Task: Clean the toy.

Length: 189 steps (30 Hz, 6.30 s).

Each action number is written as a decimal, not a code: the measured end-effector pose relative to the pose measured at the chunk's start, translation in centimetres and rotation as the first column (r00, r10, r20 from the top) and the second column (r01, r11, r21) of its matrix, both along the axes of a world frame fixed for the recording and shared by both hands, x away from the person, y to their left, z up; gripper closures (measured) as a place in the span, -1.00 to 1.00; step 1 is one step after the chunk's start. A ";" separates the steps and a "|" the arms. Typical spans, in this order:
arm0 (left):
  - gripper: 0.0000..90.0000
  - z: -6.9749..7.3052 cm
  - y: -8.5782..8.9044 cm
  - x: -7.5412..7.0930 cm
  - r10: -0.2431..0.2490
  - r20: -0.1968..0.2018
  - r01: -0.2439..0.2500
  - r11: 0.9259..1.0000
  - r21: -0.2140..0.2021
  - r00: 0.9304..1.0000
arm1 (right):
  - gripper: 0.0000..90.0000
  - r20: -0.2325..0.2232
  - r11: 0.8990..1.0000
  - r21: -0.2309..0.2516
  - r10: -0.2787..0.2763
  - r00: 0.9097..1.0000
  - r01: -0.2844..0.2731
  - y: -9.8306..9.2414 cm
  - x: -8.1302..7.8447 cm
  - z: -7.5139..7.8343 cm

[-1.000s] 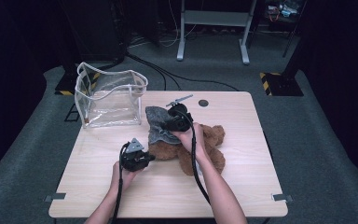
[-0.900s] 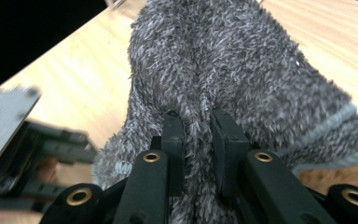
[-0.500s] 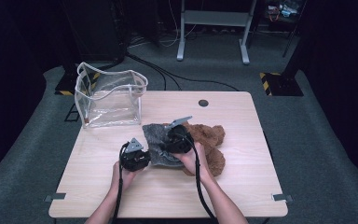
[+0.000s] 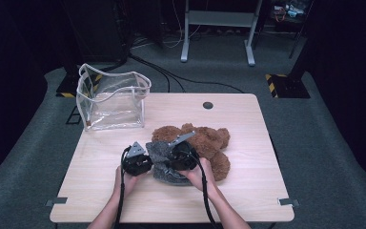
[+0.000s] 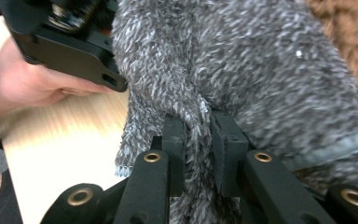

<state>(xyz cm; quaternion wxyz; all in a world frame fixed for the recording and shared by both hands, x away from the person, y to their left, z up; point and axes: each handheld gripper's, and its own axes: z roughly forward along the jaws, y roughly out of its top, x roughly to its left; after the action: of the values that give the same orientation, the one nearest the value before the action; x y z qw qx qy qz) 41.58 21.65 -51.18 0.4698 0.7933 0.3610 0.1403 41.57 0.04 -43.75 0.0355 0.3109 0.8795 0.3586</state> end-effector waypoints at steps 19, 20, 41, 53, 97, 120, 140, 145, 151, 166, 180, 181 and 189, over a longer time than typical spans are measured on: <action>-0.49 3.4 1.4 -0.2 0.008 0.015 -0.008 1.000 -0.002 1.000 | 0.71 0.127 0.987 0.070 -0.154 0.980 0.146 -5.4 1.9 6.6; -0.51 3.9 1.3 -0.1 -0.005 0.021 0.005 1.000 -0.002 1.000 | 0.71 0.132 0.985 0.073 -0.165 0.977 0.157 -5.6 2.1 6.7; -0.42 6.3 -4.6 4.0 -0.084 0.066 0.073 0.985 0.157 0.994 | 0.71 0.105 0.948 0.040 -0.319 0.942 0.317 -8.2 7.4 7.4; -0.47 5.4 -4.6 3.6 -0.065 0.069 0.054 0.988 0.148 0.996 | 0.70 0.039 0.960 -0.118 -0.251 0.967 0.254 -2.4 10.6 5.6; -0.49 5.4 -5.3 3.1 -0.052 0.086 0.036 0.983 0.180 0.995 | 0.72 -0.076 0.849 -0.300 -0.476 0.876 0.435 -14.7 11.9 2.9; -0.50 5.5 -5.3 3.1 -0.057 0.081 0.041 0.982 0.184 0.995 | 0.70 -0.067 0.966 -0.148 -0.222 0.973 0.210 -2.6 12.2 5.9; -0.49 5.6 -5.5 3.0 -0.055 0.087 0.039 0.984 0.173 0.995 | 0.71 -0.056 0.907 -0.213 -0.383 0.922 0.363 -10.6 11.5 4.6; -0.50 5.6 -5.5 3.1 -0.053 0.087 0.038 0.985 0.171 0.995 | 0.71 -0.058 0.887 -0.210 -0.430 0.901 0.410 -12.7 11.1 4.0; -0.53 5.6 -5.2 3.2 -0.047 0.069 0.035 0.986 0.162 0.996 | 0.71 -0.046 0.873 -0.192 -0.463 0.885 0.447 -14.6 10.3 4.2; -0.57 5.7 -5.3 3.2 -0.046 0.071 0.033 0.986 0.166 0.996 | 0.70 0.091 0.969 -0.114 -0.207 0.974 0.217 -5.2 6.3 7.7; -0.56 5.7 -5.4 3.2 -0.040 0.076 0.027 0.986 0.162 0.996 | 0.71 0.125 0.948 -0.211 -0.215 0.969 0.237 -6.7 5.5 5.7; -0.56 5.7 -5.5 3.2 -0.039 0.083 0.025 0.987 0.158 0.996 | 0.71 0.117 0.944 -0.200 -0.243 0.963 0.263 -7.0 5.4 5.7; -0.56 5.7 -5.4 3.1 -0.036 0.081 0.023 0.987 0.157 0.996 | 0.71 0.125 0.914 -0.202 -0.332 0.935 0.351 -11.4 4.9 5.6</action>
<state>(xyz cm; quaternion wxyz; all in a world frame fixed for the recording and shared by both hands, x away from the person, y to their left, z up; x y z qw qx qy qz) 44.72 16.24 -45.47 0.4232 0.8263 0.3171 0.1938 46.50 -11.33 -38.11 0.1705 0.4379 0.8435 0.2601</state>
